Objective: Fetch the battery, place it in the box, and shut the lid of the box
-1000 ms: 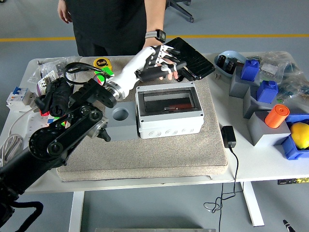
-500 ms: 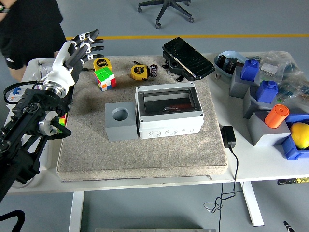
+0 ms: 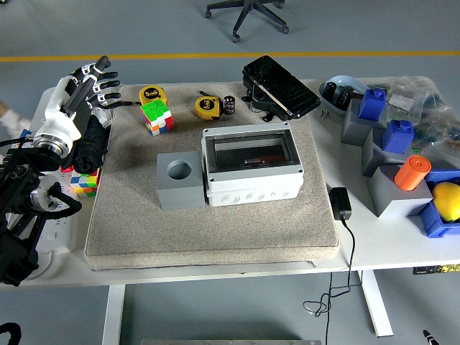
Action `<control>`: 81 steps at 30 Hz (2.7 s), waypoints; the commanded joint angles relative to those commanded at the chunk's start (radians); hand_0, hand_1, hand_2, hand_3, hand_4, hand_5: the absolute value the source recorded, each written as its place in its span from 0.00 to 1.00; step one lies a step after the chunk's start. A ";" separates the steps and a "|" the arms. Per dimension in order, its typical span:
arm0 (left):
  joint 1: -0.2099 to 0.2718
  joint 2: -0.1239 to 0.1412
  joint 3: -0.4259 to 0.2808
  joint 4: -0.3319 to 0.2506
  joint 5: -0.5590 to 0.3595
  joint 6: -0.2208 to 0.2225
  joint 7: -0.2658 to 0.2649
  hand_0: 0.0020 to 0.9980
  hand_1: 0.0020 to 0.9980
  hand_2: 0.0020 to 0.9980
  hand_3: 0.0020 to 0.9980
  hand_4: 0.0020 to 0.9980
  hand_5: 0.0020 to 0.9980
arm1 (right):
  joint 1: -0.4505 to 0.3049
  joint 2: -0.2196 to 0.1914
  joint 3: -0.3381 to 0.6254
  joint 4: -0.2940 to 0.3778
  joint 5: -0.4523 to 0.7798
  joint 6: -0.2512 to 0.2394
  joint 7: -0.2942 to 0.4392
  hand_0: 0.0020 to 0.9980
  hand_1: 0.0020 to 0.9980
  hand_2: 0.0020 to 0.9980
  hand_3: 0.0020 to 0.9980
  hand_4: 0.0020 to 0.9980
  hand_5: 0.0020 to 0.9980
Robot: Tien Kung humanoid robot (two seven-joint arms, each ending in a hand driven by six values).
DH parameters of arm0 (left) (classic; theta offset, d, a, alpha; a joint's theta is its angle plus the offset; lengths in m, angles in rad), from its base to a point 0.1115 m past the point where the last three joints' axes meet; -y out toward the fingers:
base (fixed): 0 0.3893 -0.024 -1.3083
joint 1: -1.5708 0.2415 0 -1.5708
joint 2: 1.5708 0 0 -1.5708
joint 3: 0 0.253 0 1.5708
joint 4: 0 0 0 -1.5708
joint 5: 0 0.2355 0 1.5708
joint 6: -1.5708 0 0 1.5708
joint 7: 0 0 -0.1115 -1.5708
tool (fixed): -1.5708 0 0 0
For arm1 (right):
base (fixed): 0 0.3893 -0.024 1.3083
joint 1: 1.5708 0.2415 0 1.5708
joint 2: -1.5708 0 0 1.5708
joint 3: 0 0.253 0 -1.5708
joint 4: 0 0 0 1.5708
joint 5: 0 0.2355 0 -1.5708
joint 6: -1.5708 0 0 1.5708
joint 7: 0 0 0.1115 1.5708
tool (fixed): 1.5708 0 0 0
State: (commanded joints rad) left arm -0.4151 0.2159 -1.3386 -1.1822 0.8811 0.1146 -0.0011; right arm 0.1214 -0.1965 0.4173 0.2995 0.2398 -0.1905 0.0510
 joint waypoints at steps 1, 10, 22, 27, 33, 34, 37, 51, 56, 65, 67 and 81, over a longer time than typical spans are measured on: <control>0.002 0.000 -0.002 0.000 0.000 0.000 0.000 0.41 0.54 0.56 0.60 1.00 0.51 | 0.000 0.000 0.000 0.000 -0.001 0.000 0.000 0.72 0.65 0.64 0.58 0.98 0.60; 0.009 -0.004 -0.021 -0.009 0.007 -0.004 0.008 0.41 0.54 0.56 0.60 1.00 0.50 | -0.001 0.003 0.007 0.001 -0.007 -0.001 0.002 0.72 0.65 0.64 0.58 0.98 0.60; 0.008 -0.009 -0.038 -0.019 0.017 -0.006 0.018 0.40 0.54 0.55 0.60 1.00 0.49 | 0.003 0.003 0.013 -0.001 -0.005 0.001 -0.001 0.72 0.65 0.64 0.58 0.98 0.60; 0.007 -0.010 -0.038 -0.020 0.022 -0.009 0.024 0.40 0.53 0.55 0.60 1.00 0.49 | 0.005 0.003 0.016 -0.001 -0.006 0.000 -0.001 0.72 0.65 0.64 0.58 0.98 0.60; 0.006 -0.010 -0.038 -0.020 0.022 -0.010 0.026 0.40 0.53 0.55 0.60 1.00 0.50 | 0.008 0.004 0.018 -0.001 -0.007 0.000 0.001 0.72 0.65 0.64 0.58 0.98 0.60; 0.006 -0.010 -0.037 -0.021 0.022 -0.010 0.026 0.40 0.53 0.55 0.60 1.00 0.50 | 0.008 0.004 0.019 -0.001 -0.007 0.000 0.002 0.72 0.65 0.64 0.58 0.98 0.60; 0.004 -0.009 -0.035 -0.022 0.021 -0.011 0.027 0.40 0.53 0.55 0.60 1.00 0.50 | 0.009 0.004 0.019 -0.001 -0.007 0.000 0.002 0.72 0.65 0.64 0.58 0.98 0.60; 0.005 -0.009 -0.041 -0.026 0.018 -0.012 0.034 0.40 0.53 0.55 0.60 1.00 0.50 | 0.008 0.005 0.013 -0.002 -0.005 -0.001 0.001 0.72 0.65 0.64 0.58 0.98 0.60; 0.003 -0.006 -0.037 -0.027 0.016 -0.013 0.035 0.40 0.53 0.55 0.60 1.00 0.51 | 0.010 0.004 0.011 -0.002 -0.003 -0.003 -0.001 0.72 0.65 0.64 0.58 0.98 0.60; 0.004 -0.005 -0.027 -0.022 0.016 -0.014 0.037 0.40 0.53 0.55 0.60 1.00 0.51 | 0.011 -0.002 0.011 -0.002 -0.005 -0.008 0.000 0.72 0.65 0.64 0.58 0.98 0.60; 0.002 -0.005 -0.024 -0.020 0.017 -0.016 0.039 0.40 0.53 0.55 0.60 1.00 0.52 | 0.010 -0.002 0.015 -0.002 -0.006 -0.009 0.002 0.72 0.65 0.64 0.58 0.98 0.60; 0.003 -0.007 -0.024 -0.021 0.017 -0.017 0.042 0.40 0.53 0.55 0.60 1.00 0.52 | 0.002 0.000 0.018 -0.004 -0.005 -0.005 0.001 0.72 0.65 0.64 0.58 0.98 0.60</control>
State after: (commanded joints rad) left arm -0.4118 0.2087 -1.3624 -1.2033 0.8984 0.0976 0.0407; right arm 0.1233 -0.1963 0.4356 0.2960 0.2349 -0.1952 0.0525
